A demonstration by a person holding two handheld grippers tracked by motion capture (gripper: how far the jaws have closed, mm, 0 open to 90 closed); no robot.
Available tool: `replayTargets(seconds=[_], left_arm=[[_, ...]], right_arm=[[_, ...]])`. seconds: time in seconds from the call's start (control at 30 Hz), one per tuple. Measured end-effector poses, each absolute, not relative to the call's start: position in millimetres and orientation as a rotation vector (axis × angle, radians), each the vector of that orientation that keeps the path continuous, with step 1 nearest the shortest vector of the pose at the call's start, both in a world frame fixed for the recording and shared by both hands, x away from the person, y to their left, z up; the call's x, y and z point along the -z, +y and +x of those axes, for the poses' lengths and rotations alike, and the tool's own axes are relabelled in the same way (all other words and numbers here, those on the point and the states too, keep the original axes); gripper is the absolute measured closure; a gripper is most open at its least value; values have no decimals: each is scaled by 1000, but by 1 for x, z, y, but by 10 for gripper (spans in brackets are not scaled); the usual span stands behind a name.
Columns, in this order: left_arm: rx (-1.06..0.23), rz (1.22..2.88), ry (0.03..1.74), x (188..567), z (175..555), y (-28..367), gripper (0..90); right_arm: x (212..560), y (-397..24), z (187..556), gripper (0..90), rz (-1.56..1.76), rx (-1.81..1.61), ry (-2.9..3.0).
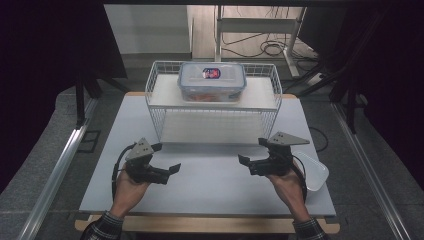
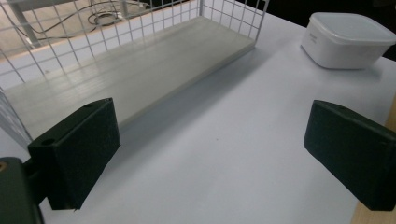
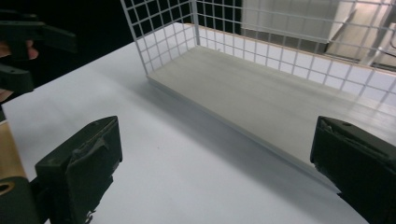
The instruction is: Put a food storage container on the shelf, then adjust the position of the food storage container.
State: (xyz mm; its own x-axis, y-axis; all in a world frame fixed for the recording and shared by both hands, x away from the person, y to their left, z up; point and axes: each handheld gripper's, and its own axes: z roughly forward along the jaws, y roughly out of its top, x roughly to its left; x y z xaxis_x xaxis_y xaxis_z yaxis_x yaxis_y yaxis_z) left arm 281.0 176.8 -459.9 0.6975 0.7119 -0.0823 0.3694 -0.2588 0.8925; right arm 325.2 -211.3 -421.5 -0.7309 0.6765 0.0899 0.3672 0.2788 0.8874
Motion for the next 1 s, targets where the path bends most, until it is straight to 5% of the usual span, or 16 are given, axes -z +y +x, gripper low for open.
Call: replayTargets(seconds=[1.0], left_arm=[[-484, 1959, 943, 507, 256, 188, 43]], right_arm=[[477, -223, 297, 0, 1063, -1311, 2302]])
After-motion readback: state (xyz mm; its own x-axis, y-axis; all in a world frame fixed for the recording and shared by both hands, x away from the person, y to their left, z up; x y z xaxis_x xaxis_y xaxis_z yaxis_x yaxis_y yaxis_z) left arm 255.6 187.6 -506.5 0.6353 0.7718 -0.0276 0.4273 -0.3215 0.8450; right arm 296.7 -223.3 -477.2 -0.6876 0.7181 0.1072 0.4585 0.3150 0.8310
